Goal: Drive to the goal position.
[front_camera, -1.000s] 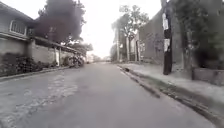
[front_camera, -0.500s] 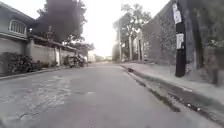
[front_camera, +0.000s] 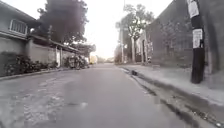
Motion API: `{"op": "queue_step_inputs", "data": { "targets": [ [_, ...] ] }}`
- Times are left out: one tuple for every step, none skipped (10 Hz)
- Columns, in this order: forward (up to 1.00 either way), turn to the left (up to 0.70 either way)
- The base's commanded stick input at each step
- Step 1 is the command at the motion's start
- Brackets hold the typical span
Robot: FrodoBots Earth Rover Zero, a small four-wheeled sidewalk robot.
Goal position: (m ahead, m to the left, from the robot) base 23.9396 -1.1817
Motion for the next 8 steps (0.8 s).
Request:
{"op": "queue_step_inputs", "data": {
  "targets": [
    [1.0, 0.0],
    [1.0, -0.4],
    [1.0, -0.4],
    [1.0, -0.4],
    [1.0, 0.0],
    [1.0, 0.0],
    [1.0, 0.0],
    [1.0, 0.0]
  ]
}}
